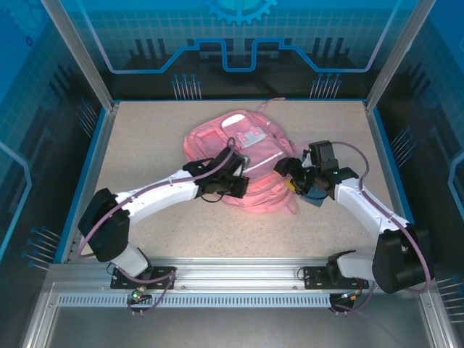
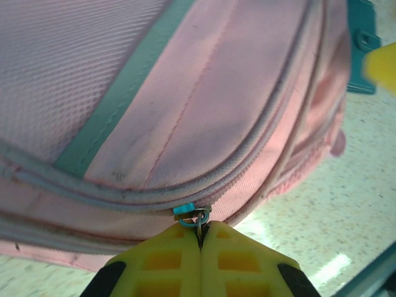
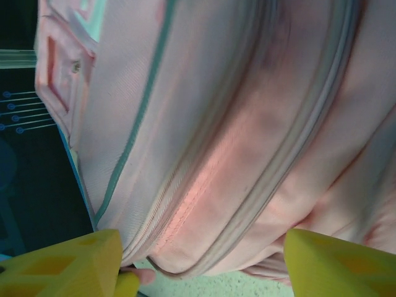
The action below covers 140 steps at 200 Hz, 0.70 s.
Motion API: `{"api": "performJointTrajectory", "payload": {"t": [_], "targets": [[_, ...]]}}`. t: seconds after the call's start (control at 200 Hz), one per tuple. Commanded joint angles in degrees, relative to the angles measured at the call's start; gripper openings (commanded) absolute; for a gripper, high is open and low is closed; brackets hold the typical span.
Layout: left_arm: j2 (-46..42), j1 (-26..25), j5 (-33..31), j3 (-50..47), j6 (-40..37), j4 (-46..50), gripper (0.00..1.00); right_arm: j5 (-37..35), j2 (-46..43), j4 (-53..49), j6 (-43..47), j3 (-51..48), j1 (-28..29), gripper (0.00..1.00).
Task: Pack books, pencil case, and school supplies into a backpack
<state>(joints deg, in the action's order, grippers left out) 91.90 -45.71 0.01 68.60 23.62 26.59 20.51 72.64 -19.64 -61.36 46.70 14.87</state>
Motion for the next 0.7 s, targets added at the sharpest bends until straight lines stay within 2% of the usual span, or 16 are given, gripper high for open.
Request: {"api": "performJointTrajectory", "payload": {"t": [0.0, 0.215, 0.53, 0.62, 0.695], "targets": [[2.3, -2.4, 3.0, 4.3, 0.2, -2.4, 0.00, -0.1, -0.9, 2.8, -7.7, -1.6, 1.8, 0.67], [4.8, -3.2, 3.9, 5.6, 0.4, -3.1, 0.00, 3.6, 3.3, 9.5, -8.5, -2.1, 2.2, 0.58], [4.5, -3.2, 2.7, 5.2, -0.4, -1.9, 0.00, 4.6, 8.3, 10.3, -7.3, 0.9, 3.0, 0.39], [4.5, -3.3, 2.3, 5.3, -0.7, -1.5, 0.00, 2.8, 6.6, 8.5, -6.6, 1.0, 3.2, 0.39], [4.7, -3.2, 2.0, 5.3, -0.8, -1.3, 0.00, -0.7, 3.8, 5.2, -5.2, 1.5, 3.4, 0.46]]}}
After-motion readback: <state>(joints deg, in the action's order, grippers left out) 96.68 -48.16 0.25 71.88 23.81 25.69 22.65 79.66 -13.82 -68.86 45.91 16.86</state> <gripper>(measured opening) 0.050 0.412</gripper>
